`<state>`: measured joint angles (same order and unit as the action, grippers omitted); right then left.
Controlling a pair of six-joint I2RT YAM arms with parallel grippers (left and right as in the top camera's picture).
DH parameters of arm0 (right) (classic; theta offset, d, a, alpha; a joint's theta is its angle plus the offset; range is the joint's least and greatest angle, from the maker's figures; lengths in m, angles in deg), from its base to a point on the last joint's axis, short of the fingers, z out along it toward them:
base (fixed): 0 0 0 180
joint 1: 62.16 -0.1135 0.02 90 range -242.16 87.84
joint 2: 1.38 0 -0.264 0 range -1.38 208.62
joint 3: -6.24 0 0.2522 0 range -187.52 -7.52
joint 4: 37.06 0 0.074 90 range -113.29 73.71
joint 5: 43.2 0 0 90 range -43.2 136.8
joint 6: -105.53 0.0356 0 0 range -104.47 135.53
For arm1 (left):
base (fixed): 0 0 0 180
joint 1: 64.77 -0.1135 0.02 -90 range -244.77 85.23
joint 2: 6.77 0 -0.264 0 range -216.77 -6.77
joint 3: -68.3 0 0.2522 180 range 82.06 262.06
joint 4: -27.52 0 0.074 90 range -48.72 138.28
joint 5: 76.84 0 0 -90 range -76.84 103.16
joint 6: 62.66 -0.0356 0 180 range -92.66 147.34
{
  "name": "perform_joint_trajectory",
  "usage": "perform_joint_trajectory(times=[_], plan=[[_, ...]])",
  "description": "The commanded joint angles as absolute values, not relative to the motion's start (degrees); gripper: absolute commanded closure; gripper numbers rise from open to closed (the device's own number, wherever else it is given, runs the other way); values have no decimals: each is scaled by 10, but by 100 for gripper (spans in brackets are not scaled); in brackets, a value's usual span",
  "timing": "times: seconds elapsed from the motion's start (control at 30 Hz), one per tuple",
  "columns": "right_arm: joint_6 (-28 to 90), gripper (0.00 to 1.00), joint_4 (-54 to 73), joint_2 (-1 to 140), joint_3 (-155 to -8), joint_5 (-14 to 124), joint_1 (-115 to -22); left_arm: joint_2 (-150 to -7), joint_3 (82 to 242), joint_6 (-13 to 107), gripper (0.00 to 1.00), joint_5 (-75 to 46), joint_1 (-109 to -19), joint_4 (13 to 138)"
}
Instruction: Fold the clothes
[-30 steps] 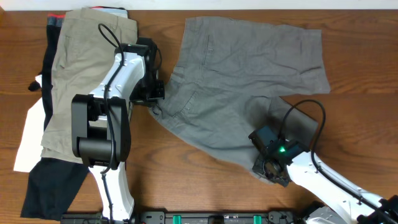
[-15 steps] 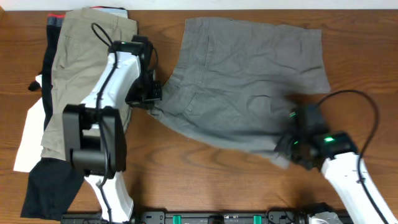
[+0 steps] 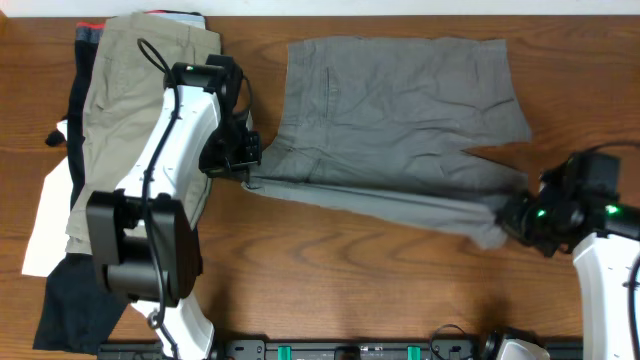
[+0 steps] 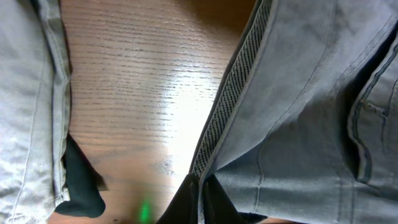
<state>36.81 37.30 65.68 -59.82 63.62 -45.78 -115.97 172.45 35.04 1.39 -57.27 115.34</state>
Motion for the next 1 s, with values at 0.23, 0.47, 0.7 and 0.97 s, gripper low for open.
perform_joint_trajectory(times=[0.23,0.47,0.7,0.97], plan=[[300,99,396,654,-757,569,-439,-1011,1723,343,94,62,-586,1157],[275,99,435,654,-806,565,-438,-930,1723,334,94,63,-586,1157],[233,99,502,654,-857,565,-438,-908,1723,334,94,63,-586,1196],[165,98,419,671,-884,588,-439,-908,1723,334,94,63,-586,1164]])
